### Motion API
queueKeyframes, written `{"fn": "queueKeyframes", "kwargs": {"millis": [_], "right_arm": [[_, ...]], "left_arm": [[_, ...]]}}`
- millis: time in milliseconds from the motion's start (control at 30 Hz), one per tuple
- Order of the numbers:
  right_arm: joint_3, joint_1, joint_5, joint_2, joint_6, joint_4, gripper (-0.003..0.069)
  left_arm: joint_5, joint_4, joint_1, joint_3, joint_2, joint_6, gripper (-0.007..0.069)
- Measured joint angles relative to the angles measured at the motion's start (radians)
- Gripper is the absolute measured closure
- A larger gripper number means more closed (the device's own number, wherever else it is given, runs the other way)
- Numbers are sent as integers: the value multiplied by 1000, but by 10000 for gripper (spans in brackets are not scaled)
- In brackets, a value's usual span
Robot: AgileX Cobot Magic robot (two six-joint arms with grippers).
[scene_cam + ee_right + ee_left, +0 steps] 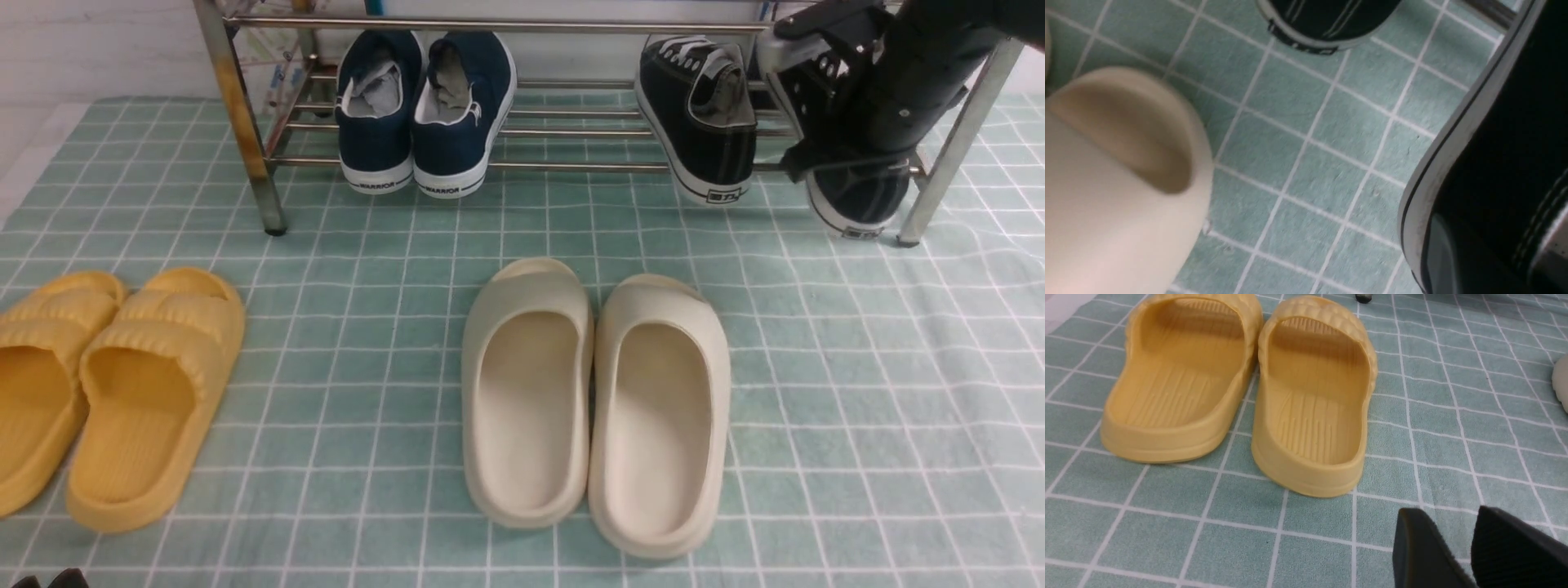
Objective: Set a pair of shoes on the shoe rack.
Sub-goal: Use the right arm to put a shoe into the shoe rack
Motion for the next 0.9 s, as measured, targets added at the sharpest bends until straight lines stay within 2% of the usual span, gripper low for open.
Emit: {"fn": "queueKeyframes", "kwargs": {"millis": [333, 900], "right_arm": [[-237, -16, 82, 167, -106, 80, 635], [-281, -15, -36, 203, -118, 90, 634]], "left_arm": [[0, 0, 0, 0, 0, 0, 407], [0, 0, 0, 0, 0, 0, 407]]}}
